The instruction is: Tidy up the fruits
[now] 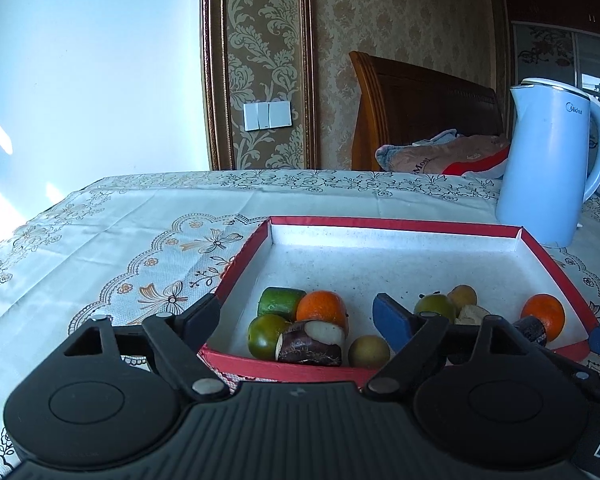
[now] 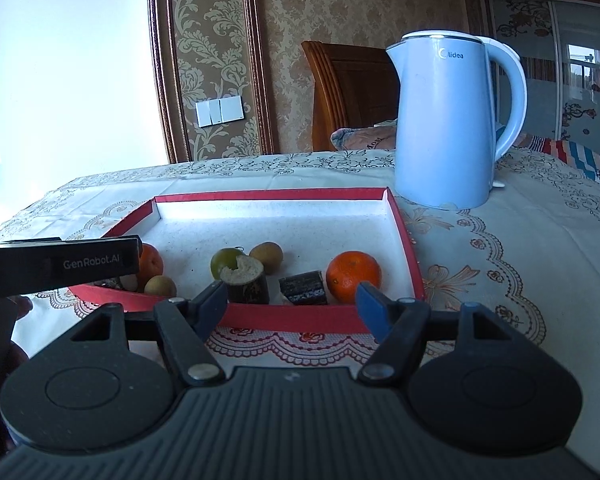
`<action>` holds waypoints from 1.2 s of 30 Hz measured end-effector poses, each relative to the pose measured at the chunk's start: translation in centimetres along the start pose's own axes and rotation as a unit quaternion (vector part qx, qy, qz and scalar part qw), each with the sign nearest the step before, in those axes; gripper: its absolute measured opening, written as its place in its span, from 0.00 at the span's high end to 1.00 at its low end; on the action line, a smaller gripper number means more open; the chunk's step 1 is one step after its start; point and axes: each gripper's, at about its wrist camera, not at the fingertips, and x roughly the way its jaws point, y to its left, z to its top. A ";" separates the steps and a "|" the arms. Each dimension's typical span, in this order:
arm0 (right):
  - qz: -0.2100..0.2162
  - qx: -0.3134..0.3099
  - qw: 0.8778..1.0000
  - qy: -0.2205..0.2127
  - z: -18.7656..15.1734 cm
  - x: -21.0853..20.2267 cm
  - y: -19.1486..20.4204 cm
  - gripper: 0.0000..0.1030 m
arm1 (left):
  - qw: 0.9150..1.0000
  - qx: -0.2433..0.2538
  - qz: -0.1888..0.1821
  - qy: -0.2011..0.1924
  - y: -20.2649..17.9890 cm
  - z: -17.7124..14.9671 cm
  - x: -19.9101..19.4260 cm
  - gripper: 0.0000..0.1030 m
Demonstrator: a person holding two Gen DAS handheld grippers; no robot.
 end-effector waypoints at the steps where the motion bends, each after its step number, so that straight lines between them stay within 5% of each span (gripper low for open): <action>1: 0.000 0.001 1.000 0.000 -0.1 -0.1 -0.1 0.32 | 1.000 0.000 0.001 -0.001 0.0 0.0 -0.1 0.18; 36: -0.016 -0.008 1.000 0.006 -1.3 -1.2 0.7 0.32 | 1.000 0.009 -0.007 0.006 -0.5 -1.4 -2.8 0.03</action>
